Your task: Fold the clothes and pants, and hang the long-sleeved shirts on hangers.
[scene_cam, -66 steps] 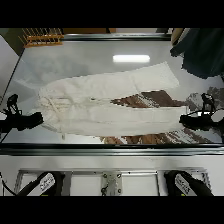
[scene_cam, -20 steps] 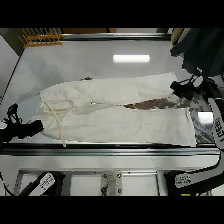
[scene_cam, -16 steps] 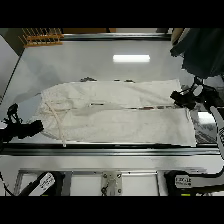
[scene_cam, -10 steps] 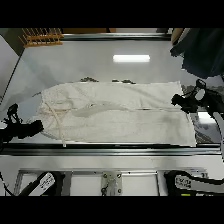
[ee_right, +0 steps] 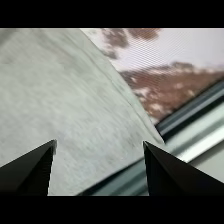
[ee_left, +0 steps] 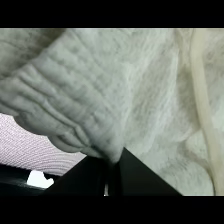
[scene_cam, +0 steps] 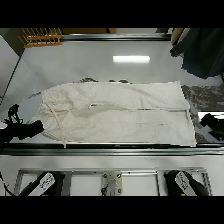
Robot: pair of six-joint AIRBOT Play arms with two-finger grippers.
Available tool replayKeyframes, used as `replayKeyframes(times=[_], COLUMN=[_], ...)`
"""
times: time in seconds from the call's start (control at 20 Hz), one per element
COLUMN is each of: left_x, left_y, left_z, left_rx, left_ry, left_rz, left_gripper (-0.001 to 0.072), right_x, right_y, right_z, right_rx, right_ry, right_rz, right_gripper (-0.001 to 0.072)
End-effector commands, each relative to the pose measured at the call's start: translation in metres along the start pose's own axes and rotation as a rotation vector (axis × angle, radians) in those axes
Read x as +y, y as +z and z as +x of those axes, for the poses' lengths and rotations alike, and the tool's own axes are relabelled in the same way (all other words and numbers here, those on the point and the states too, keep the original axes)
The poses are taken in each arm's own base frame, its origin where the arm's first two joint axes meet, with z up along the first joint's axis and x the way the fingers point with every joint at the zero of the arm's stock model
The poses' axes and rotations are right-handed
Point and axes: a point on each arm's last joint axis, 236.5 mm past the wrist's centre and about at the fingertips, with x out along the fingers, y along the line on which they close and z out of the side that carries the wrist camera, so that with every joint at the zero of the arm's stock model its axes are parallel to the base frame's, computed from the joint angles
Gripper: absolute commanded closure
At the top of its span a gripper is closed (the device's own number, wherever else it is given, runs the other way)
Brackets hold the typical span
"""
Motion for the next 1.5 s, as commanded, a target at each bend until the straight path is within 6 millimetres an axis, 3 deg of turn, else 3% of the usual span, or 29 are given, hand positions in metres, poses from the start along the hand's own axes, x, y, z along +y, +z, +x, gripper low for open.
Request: replayKeyframes(times=[0.0,0.15,0.4,0.55,0.8,1.05,1.1,1.15,1.2,1.25,1.45], left_x=[-0.001,-0.002,-0.004,-0.004,-0.004,-0.004,-0.004,-0.004,-0.005,-0.006,-0.013], left_y=[-0.001,-0.005,-0.006,-0.006,-0.006,-0.006,-0.006,-0.005,-0.004,-0.001,0.021], left_z=[0.0,0.0,0.0,0.0,0.0,0.0,0.0,-0.001,-0.003,-0.008,-0.049], left_rx=[0.005,0.02,0.024,0.023,0.024,0.024,0.024,0.022,0.024,0.026,0.003], left_ry=[-0.003,-0.008,-0.016,-0.015,-0.015,-0.015,-0.015,-0.015,-0.017,-0.017,0.0], left_rz=[0.001,0.001,-0.003,-0.003,-0.002,-0.002,-0.002,-0.002,0.002,0.011,0.083], left_gripper=[0.0677,0.0677,0.0677,0.0677,0.0678,0.0677,0.0678,0.0678,0.0678,0.0678,0.0678], right_x=[-0.037,-0.032,-0.032,-0.017,0.004,0.024,0.027,0.029,0.031,0.032,0.03], right_y=[-0.064,-0.075,-0.078,-0.077,-0.091,-0.102,-0.104,-0.102,-0.099,-0.092,-0.051], right_z=[0.026,0.047,0.069,0.075,0.091,0.091,0.091,0.089,0.086,0.079,0.025], right_rx=[0.097,0.074,0.073,0.085,0.157,0.198,0.2,0.194,0.185,0.176,0.114], right_ry=[0.09,0.206,0.218,0.278,0.28,0.3,0.302,0.306,0.313,0.315,0.267], right_rz=[0.262,0.35,0.366,0.325,0.237,0.163,0.149,0.126,0.102,0.081,-0.088], right_gripper=[0.012,0.012,0.0121,0.0122,0.0123,0.0134,0.0224,0.0477,0.0643,0.0693,0.0694])
